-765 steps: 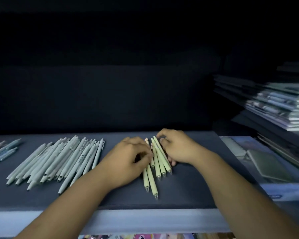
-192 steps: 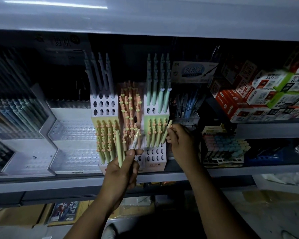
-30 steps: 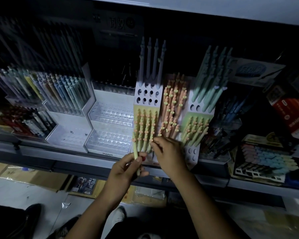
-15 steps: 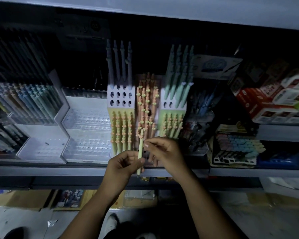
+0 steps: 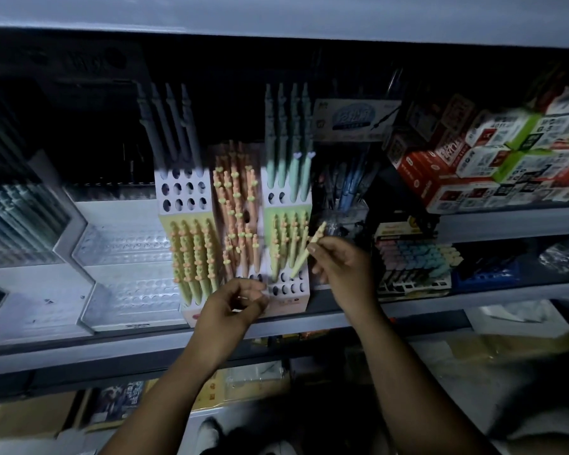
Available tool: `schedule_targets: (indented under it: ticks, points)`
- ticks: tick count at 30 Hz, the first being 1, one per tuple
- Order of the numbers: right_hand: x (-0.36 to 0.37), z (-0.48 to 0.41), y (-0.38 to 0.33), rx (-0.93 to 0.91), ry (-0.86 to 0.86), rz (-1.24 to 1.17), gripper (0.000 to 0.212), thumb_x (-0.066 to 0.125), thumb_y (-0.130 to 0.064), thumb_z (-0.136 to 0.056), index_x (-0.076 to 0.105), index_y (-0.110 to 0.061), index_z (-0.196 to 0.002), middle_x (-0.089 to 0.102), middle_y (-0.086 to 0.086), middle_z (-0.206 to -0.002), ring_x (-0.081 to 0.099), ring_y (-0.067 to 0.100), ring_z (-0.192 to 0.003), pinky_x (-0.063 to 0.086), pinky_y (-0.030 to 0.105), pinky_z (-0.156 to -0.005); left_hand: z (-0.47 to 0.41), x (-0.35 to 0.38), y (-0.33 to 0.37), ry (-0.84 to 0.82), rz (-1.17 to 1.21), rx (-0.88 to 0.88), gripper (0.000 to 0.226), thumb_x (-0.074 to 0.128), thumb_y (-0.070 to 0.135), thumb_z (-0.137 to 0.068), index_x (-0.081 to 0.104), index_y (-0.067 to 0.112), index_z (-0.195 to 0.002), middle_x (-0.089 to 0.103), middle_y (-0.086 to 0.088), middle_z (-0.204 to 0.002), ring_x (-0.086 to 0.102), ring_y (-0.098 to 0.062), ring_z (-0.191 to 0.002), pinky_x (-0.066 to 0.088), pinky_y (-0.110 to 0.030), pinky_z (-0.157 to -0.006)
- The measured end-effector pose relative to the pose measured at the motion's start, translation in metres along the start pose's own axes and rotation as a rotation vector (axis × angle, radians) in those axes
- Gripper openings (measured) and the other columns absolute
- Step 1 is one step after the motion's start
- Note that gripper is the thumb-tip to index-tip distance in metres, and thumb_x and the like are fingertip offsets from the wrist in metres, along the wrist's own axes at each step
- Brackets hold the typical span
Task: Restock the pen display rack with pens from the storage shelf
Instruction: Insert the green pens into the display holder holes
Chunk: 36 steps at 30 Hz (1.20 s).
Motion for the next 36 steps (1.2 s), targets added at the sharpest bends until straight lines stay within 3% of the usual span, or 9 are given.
schedule_targets:
  ticks: [4,8,12,15,18,25,28,30,36]
  points:
    - [0.010,-0.005,0.011,-0.010,-0.019,0.075,0.016,0.069,-0.016,-0.096,0.069,-0.007,-0.084,0.062,0.003,-0.064,0.062,0.018,-0.062,0.049,0.036,-0.061,0.000,-0.002,0.010,-0.009,-0.176,0.070,0.009,0.069,0.008,-0.096,0.070,0.016,-0.100,0.072,0.007,-0.088,0.060,-0.008,-0.074,0.049,-0.021,-0.067]
    - [0.026,-0.005,0.027,0.007,-0.065,0.123,0.015,0.069,-0.019,-0.097,0.069,-0.011,-0.084,0.067,0.006,-0.073,0.067,0.023,-0.069,0.053,0.047,-0.066,-0.002,-0.013,0.012,0.010,-0.336,0.131,0.005,0.072,0.016,-0.095,0.069,0.019,-0.097,0.068,0.002,-0.091,0.061,-0.011,-0.082,0.050,-0.024,-0.067]
    - [0.038,-0.005,0.033,-0.035,-0.105,0.218,0.016,0.067,-0.025,-0.098,0.067,-0.016,-0.084,0.065,0.007,-0.072,0.065,0.030,-0.070,0.051,0.045,-0.065,-0.001,-0.021,0.013,0.009,-0.417,0.168,0.017,0.073,0.017,-0.094,0.066,0.032,-0.095,0.067,0.004,-0.091,0.063,-0.014,-0.083,0.054,-0.034,-0.069]
    - [0.050,-0.008,0.031,-0.136,-0.197,0.374,0.038,0.062,-0.026,-0.100,0.047,-0.032,-0.065,0.042,0.000,-0.058,0.049,0.018,-0.056,0.041,0.036,-0.058,-0.001,-0.024,0.013,-0.007,-0.489,0.195,0.024,0.073,0.019,-0.094,0.061,0.040,-0.095,0.066,0.008,-0.095,0.063,-0.012,-0.086,0.054,-0.032,-0.070]
    - [0.051,-0.007,0.025,-0.190,-0.176,0.454,0.048,0.064,-0.022,-0.099,0.037,-0.039,-0.063,0.035,-0.007,-0.057,0.039,0.005,-0.054,0.035,0.032,-0.058,-0.002,-0.025,0.016,-0.012,-0.567,0.221,0.021,0.072,0.021,-0.094,0.061,0.038,-0.098,0.065,0.010,-0.095,0.063,-0.008,-0.086,0.052,-0.026,-0.069]
    - [0.055,0.010,0.041,-0.140,-0.173,0.563,0.034,0.063,-0.023,-0.099,0.042,-0.028,-0.074,0.038,-0.010,-0.062,0.044,0.001,-0.058,0.032,0.028,-0.057,0.006,-0.033,0.018,-0.006,-0.657,0.228,0.011,0.070,0.024,-0.095,0.064,0.032,-0.099,0.063,0.015,-0.096,0.060,-0.005,-0.090,0.049,-0.022,-0.074]
    - [0.057,0.027,0.050,-0.077,-0.143,0.605,0.015,0.065,-0.024,-0.098,0.063,-0.015,-0.087,0.061,-0.002,-0.081,0.055,0.009,-0.070,0.035,0.025,-0.064,0.012,-0.046,0.016,0.017,-0.677,0.194,0.009,0.068,0.029,-0.095,0.062,0.035,-0.098,0.063,0.018,-0.099,0.061,-0.003,-0.091,0.052,-0.029,-0.077]
    - [0.059,0.034,0.047,-0.053,-0.117,0.608,0.014,0.066,-0.021,-0.097,0.070,-0.008,-0.101,0.068,0.006,-0.094,0.064,0.019,-0.081,0.040,0.025,-0.069,0.019,-0.058,0.018,0.053,-0.680,0.167,0.007,0.068,0.032,-0.095,0.062,0.034,-0.098,0.063,0.018,-0.099,0.060,0.000,-0.091,0.054,-0.031,-0.077]
    - [0.112,0.064,0.003,-0.156,-0.356,0.565,0.019,0.068,-0.025,-0.096,0.071,-0.014,-0.112,0.069,0.002,-0.107,0.065,0.016,-0.089,0.056,0.038,-0.081,0.065,-0.106,0.029,0.176,-0.663,0.136,0.012,0.070,0.037,-0.094,0.062,0.037,-0.104,0.062,0.020,-0.102,0.062,0.000,-0.095,0.055,-0.033,-0.082]
Point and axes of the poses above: each hand's wrist, its own z-axis away from the middle knuckle, its own x-axis out of the palm, y = z × x, the point moved 9 cm from there along -z, towards the middle knuckle
